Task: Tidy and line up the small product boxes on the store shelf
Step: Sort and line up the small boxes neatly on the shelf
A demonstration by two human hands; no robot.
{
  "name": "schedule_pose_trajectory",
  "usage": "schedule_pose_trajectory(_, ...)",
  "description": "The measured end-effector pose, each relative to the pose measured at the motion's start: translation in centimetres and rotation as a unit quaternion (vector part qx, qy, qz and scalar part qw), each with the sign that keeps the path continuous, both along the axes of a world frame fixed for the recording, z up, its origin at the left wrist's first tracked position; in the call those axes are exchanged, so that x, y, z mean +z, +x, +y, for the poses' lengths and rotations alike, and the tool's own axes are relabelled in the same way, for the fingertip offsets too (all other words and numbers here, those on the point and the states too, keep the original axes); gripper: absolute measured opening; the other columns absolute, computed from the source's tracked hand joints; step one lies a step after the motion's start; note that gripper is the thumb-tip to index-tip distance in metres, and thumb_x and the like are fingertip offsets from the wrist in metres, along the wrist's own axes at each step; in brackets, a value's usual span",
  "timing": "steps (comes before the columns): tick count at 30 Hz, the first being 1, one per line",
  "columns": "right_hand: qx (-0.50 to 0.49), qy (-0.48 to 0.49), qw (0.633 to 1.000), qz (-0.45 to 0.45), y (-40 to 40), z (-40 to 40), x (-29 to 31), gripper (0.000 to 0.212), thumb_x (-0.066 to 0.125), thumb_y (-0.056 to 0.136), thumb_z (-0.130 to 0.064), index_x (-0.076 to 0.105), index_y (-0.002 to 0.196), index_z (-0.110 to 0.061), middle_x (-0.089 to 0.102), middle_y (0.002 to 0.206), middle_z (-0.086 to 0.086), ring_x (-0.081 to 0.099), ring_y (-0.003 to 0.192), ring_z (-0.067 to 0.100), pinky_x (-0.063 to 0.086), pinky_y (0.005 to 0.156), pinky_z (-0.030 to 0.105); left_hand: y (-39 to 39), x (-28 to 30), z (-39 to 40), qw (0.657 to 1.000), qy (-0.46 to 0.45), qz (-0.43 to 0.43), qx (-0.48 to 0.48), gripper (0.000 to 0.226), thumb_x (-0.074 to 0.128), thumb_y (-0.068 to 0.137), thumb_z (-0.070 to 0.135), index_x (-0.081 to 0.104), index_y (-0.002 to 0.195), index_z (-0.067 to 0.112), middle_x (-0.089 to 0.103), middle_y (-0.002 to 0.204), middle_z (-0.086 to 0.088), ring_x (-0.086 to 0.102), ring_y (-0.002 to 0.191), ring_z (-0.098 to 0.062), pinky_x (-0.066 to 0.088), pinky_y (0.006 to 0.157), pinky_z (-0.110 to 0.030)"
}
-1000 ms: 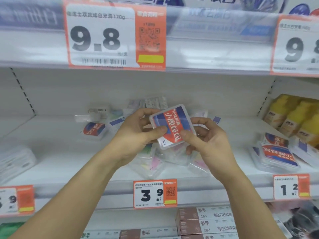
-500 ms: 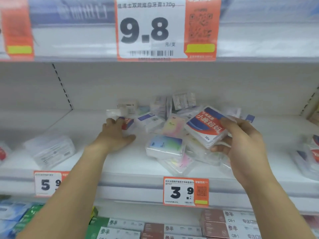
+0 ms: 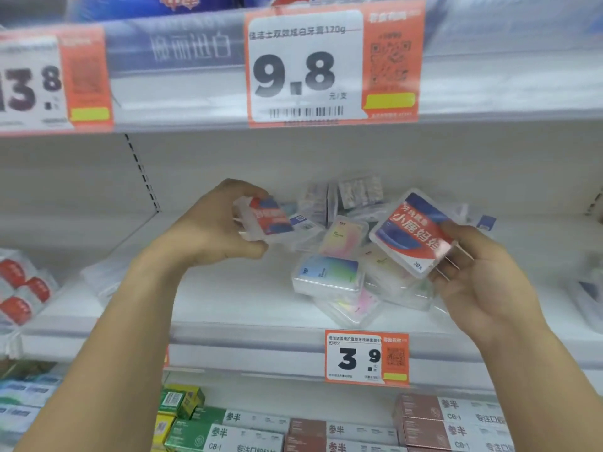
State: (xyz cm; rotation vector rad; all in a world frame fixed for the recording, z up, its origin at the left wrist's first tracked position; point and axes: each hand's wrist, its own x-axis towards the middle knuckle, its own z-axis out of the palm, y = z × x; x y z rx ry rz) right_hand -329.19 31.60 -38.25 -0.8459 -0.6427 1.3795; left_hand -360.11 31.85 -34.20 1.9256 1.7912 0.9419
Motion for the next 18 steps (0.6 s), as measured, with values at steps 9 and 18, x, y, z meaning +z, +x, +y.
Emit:
schedule_pose_trajectory(9, -0.040, 0.016, 0.998, 0.041, 2.5, -1.3, 1.2, 0.015, 0.051, 0.088, 0.001, 0.065, 0.095, 0.001, 0.073, 0.098, 0.018, 0.073, 0.094, 0.029, 0.061, 0.072, 0.039, 10.3, 0.2, -0.8, 0.987, 0.102, -0.105, -0.071, 0.064, 0.096, 0.036, 0.045, 0.066, 0.092, 0.038, 0.064, 0.111, 0.010, 0.068, 0.089, -0.003, 0.055, 0.072, -0.014)
schedule_pose_trajectory(18, -0.417, 0.041, 0.898, -0.136, 15.7, -2.1, 1.6, 0.026, 0.073, 0.080, -0.025, 0.048, 0.085, -0.022, 0.059, 0.092, -0.001, 0.070, 0.082, 0.025, 0.061, 0.057, 0.037, 28.5, -3.9, -0.2, 0.981, 0.154, -0.069, -0.095, 0.061, 0.076, 0.054, 0.070, 0.064, 0.095, 0.027, 0.059, 0.097, 0.010, 0.059, 0.087, -0.006, 0.049, 0.074, -0.024)
